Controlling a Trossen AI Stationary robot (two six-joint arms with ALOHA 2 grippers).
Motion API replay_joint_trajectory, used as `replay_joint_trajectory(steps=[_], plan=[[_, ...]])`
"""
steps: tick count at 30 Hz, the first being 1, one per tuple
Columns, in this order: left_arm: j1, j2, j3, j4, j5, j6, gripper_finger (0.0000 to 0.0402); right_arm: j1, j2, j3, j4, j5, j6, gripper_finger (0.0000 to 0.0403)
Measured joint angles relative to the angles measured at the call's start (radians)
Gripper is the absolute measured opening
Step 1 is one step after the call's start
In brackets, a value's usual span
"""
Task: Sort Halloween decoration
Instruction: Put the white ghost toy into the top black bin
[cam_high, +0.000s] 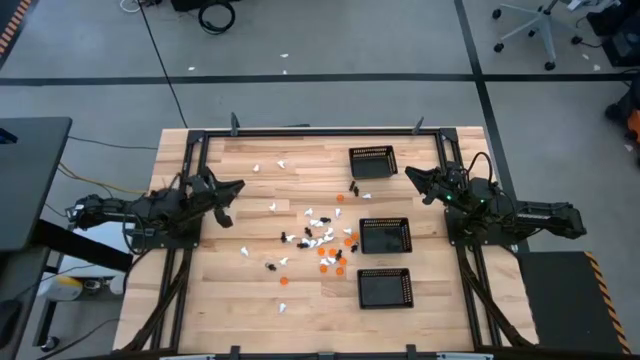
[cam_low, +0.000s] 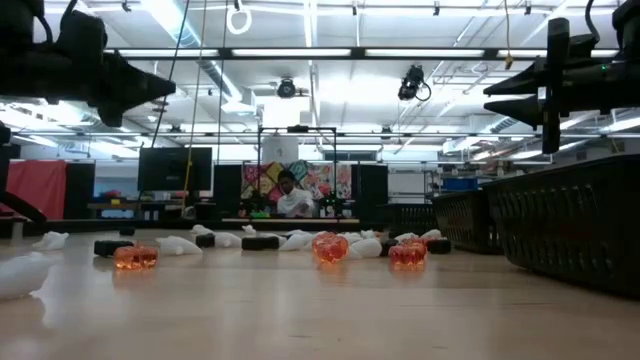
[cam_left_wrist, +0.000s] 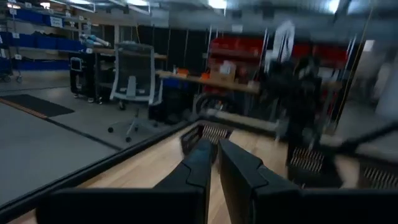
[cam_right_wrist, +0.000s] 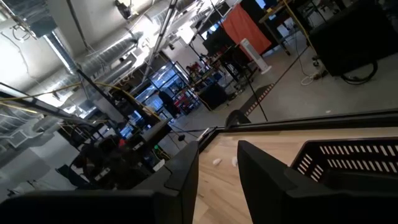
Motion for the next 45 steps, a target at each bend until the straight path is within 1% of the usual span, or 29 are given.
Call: replay_joint_trajectory(steps=[3,6,10,12,16,19,22,29,34,40,43,45], plan=[[0.0,0.0,0.0,0.102,0.0,-0.105,0.0041,0.0,0.0,0.0,0.0,0.0,0.0,0.0117],[0.0,0.0,0.0,0.167,0.0,-0.137,0.0041,0.0,0.0,0.0,0.0,0.0,0.0,0.0117],[0.0,0.0,0.0,0.178,0.0,-0.097,0.0041,0.0,0.0,0.0,0.0,0.0,0.0,0.0117],[0.0,0.0,0.0,0.179,0.0,-0.103,0.0041,0.0,0.0,0.0,0.0,0.0,0.0,0.0117],[0.0,0.0,0.0,0.221,0.0,-0.199,0.0041,0.0,0.0,0.0,0.01,0.022,0.0,0.0117],[0.0,0.0,0.0,0.251,0.0,-0.309,0.0041,0.0,0.0,0.0,0.036,0.096,0.0,0.0117],[0.0,0.0,0.0,0.267,0.0,-0.333,0.0041,0.0,0.0,0.0,0.072,0.133,0.0,0.0117],[0.0,0.0,0.0,0.299,-0.001,-0.342,0.0041,0.0,0.0,0.0,0.187,0.133,0.0,0.0117],[0.001,0.0,0.0,0.381,-0.024,-0.402,0.0041,0.0,0.0,0.0,0.215,0.132,0.006,0.0117],[0.001,0.0,0.0,0.462,-0.028,-0.403,0.0041,0.0,0.0,0.0,0.241,0.129,0.095,0.0117],[0.001,0.0,0.0,0.518,-0.072,-0.395,0.0041,0.0,0.003,0.0,0.257,0.141,0.184,0.0117],[0.001,-0.001,0.003,0.542,-0.083,-0.416,0.0041,0.0,0.015,0.0,0.262,0.14,0.239,0.0117]])
